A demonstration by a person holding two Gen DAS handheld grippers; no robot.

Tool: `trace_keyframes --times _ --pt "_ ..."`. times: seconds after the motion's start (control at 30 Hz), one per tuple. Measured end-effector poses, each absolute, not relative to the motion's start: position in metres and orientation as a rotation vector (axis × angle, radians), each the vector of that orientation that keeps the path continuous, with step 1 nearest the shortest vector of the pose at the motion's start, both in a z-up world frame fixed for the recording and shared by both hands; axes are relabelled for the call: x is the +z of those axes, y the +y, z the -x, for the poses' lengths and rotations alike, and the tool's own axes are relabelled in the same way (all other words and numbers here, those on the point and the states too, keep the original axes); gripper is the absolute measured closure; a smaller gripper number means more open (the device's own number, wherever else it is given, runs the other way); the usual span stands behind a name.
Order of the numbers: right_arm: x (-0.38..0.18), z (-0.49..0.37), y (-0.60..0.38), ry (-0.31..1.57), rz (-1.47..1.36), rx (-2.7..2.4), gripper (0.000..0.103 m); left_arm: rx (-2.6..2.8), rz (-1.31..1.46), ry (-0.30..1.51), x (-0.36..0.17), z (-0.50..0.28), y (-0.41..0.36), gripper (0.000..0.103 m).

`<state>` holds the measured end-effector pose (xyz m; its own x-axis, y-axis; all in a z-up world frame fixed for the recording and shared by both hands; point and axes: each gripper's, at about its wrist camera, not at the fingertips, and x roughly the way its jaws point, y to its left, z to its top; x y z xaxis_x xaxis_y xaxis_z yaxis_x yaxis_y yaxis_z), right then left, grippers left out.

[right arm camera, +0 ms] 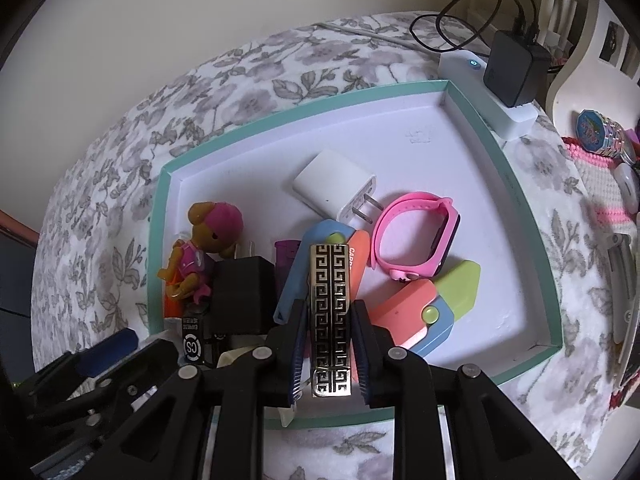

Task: Organize rigid objects
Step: 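Lower the watch and gold bar into the tray and open both grippers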

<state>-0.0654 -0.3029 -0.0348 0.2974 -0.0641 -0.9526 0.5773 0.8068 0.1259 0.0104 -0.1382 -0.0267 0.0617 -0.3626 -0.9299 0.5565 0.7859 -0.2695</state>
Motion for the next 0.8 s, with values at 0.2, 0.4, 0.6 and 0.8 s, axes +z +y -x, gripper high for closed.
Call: trace_keyframes --times 0.2,0.4,0.6,0.8 --pt "-0.028 0.065 -0.301 1.185 -0.472 -0.470 0.078 -0.691 -0.149 1.304 -0.015 -0.018 -0.131 0.042" --pt "-0.020 0.063 -0.299 1.150 -0.457 -0.460 0.060 -0.593 -0.112 1.289 -0.011 -0.042 -0.110 0.034" --pt "-0.013 0.057 -0.290 1.117 -0.416 -0.444 0.035 -0.456 -0.102 1.284 -0.021 -0.062 -0.086 0.030" --pt "-0.010 0.053 -0.284 1.105 -0.387 -0.434 0.025 -0.379 -0.074 1.275 -0.029 -0.074 -0.067 0.013"
